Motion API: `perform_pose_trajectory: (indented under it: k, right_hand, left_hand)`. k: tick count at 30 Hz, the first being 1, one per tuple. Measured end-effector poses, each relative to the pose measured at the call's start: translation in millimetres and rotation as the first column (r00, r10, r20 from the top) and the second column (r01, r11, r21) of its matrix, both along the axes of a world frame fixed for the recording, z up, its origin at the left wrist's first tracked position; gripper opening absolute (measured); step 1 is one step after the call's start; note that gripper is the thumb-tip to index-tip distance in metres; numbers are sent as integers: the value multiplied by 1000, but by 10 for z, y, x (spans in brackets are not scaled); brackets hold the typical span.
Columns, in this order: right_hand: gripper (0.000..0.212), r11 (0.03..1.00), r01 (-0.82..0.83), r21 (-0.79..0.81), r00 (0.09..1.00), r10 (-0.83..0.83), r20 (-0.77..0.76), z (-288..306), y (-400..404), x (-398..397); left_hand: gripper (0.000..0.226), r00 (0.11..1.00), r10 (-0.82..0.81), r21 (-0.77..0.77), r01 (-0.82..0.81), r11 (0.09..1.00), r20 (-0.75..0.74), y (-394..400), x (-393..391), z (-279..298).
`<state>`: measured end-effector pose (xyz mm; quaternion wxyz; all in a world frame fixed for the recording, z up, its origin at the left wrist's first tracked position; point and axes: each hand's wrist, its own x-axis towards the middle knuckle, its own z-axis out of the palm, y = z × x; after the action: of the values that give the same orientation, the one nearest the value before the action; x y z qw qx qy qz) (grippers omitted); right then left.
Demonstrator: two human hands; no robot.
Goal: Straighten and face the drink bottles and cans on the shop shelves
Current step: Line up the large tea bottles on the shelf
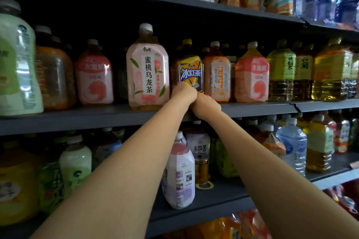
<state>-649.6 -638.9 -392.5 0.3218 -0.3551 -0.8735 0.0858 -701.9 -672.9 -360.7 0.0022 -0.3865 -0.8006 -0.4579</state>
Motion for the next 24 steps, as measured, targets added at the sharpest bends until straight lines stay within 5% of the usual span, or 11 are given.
perform_pose_trajectory:
  k: [2,4,6,8,11,13,19,24]
  right_hand:
    - [28,999,-8,33,948,18,-317,-150,-91,59]
    - [24,987,-2,162,710,116,-695,-488,-217,121]
    - [18,974,64,215,603,134,-786,-950,-340,151]
    - [17,998,24,64,707,29,-706,-1392,-379,102]
    - [82,960,-4,-280,900,-119,-418,-1813,-378,-87]
    - [102,952,-15,-307,936,-94,-339,-1880,-426,-204]
    - [82,895,-126,-428,907,-71,-415,-1870,-325,-260]
    - [68,563,-517,-645,835,166,-525,-1885,-173,-209]
  left_hand:
    - [38,984,-39,150,65,987,-173,-183,110,-170]
    - [40,902,-73,362,244,900,-425,-440,143,-482]
    - [37,823,-52,478,380,792,-566,-696,77,-894]
    - [32,800,-50,458,392,798,-598,-868,-70,-1399]
    - [28,862,-57,306,239,921,-503,-1050,-302,-2082]
    - [34,907,-84,209,184,960,-412,-1105,-433,-2339]
    - [47,990,-102,120,113,986,-93,-1121,-751,-2476]
    - [82,934,-228,134,198,971,274,-1099,-854,-2523]
